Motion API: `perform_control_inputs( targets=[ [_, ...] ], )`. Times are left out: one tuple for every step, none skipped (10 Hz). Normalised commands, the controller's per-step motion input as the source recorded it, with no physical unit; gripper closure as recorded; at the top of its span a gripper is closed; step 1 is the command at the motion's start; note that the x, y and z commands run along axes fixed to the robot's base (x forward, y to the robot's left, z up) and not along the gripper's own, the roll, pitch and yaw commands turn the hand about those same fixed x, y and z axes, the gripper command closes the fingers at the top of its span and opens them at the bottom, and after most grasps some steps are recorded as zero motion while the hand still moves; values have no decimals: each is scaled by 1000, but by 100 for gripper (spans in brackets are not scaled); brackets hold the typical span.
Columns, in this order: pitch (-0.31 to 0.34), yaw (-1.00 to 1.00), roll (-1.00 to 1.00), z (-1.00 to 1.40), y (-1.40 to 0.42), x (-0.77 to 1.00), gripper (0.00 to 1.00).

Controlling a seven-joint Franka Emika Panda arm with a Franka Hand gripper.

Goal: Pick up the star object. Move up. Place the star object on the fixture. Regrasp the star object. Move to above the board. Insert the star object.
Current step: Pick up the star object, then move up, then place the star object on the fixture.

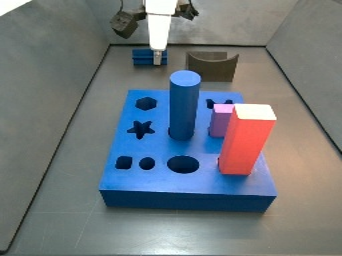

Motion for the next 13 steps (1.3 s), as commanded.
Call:
perform_control_inputs(
  targets=[
    [0,0,0,0,0,0,100],
    [0,0,0,0,0,0,100],
    [0,0,0,0,0,0,100],
    [0,0,0,0,0,0,100],
    [0,0,0,0,0,0,100],
    [0,0,0,0,0,0,100],
    [0,0,0,833,0,0,100],
    [23,32,-8,792,-49,-36,100],
    [44,29,15,655,-39,-48,100],
    [69,21,43,480,-22,-33,100],
    [86,16,65,345,-12,-20,100],
    [99,14,78,253,-12,-18,100],
    [0,0,0,1000,0,0,100]
  ],
)
